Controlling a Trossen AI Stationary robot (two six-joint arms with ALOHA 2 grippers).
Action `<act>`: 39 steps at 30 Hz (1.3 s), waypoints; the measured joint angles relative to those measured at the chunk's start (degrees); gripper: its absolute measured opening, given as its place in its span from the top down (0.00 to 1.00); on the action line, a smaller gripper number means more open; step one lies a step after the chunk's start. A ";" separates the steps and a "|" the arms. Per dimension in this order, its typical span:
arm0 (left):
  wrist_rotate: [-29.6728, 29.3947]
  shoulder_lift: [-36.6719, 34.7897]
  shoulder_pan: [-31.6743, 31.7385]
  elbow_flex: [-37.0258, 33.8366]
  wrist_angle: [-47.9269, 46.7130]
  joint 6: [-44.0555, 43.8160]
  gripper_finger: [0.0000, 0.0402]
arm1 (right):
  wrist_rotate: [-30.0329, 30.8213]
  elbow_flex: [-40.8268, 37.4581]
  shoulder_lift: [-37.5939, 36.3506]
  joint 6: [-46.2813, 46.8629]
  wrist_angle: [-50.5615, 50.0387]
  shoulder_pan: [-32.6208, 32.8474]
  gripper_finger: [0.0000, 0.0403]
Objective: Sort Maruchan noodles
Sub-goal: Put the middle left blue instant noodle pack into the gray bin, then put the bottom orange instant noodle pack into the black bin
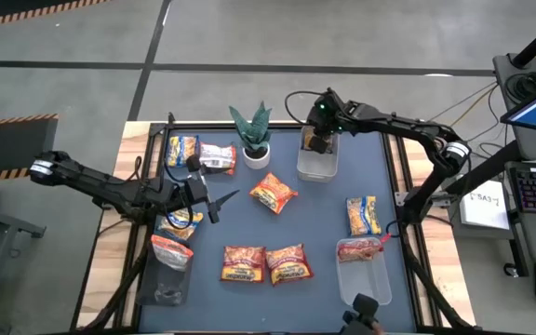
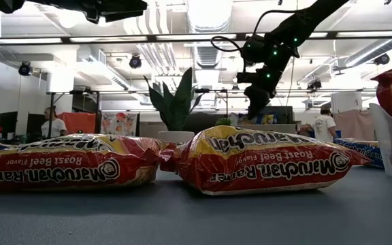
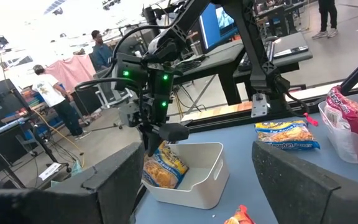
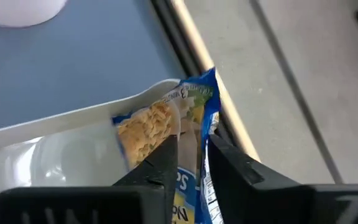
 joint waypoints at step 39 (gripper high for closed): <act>10.07 31.81 0.97 11.14 -14.93 -16.63 0.41 | -6.88 -22.86 -24.54 23.68 21.71 32.35 0.86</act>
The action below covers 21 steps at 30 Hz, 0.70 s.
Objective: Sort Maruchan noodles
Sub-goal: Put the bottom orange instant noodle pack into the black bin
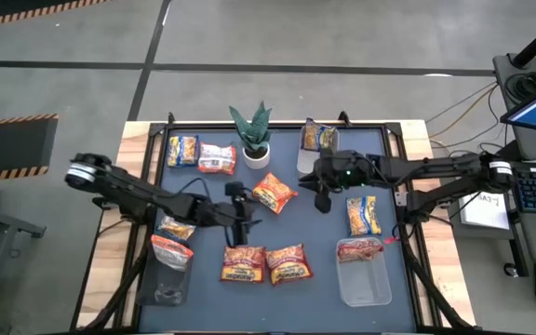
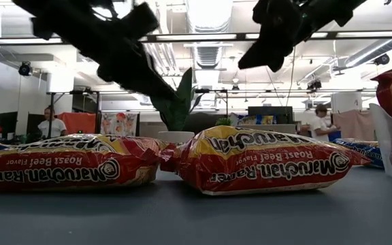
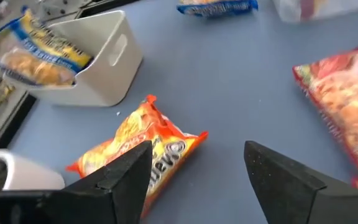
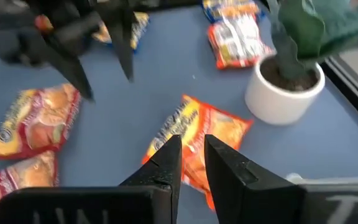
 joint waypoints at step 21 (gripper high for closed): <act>3.88 20.59 5.91 10.17 3.00 14.02 0.48 | -0.05 -1.02 -4.57 -9.24 2.59 0.05 0.88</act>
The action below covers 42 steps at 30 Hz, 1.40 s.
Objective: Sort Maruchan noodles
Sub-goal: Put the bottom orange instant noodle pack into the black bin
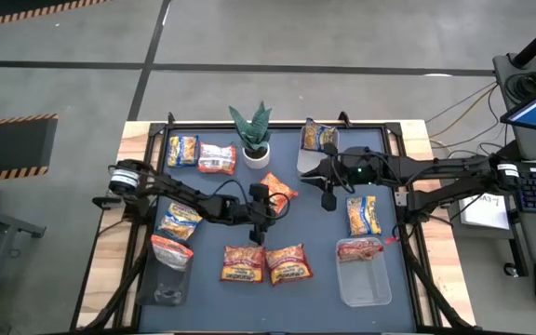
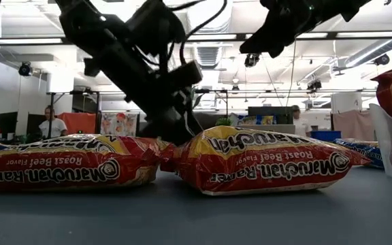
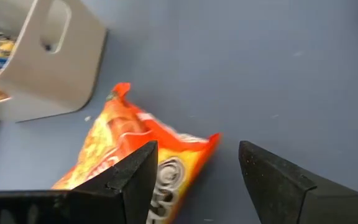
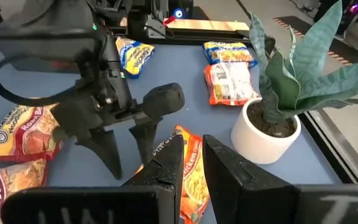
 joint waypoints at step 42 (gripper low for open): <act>-0.44 -4.71 1.66 -0.20 5.05 -2.14 1.00 | 0.05 -0.38 13.56 3.08 4.18 4.45 0.44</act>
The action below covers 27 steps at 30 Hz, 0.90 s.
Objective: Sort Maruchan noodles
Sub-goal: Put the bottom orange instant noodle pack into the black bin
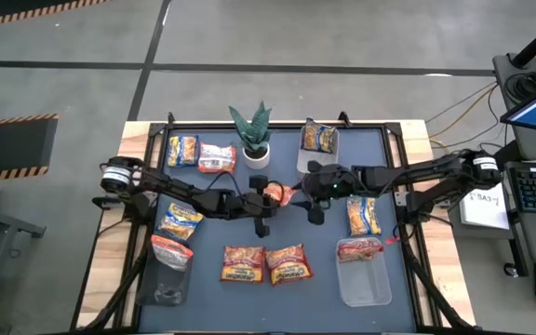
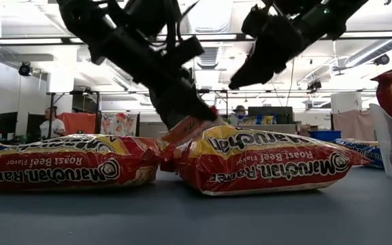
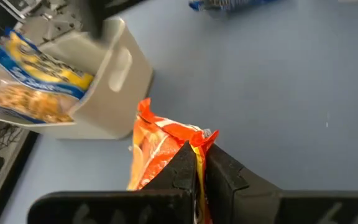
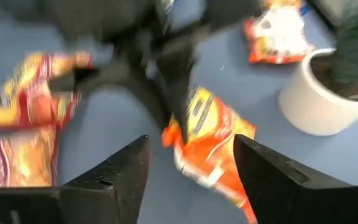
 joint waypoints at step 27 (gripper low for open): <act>2.14 -7.40 -0.83 -0.07 -2.57 -0.14 0.98 | 8.18 14.38 18.09 -14.96 -9.19 2.57 0.80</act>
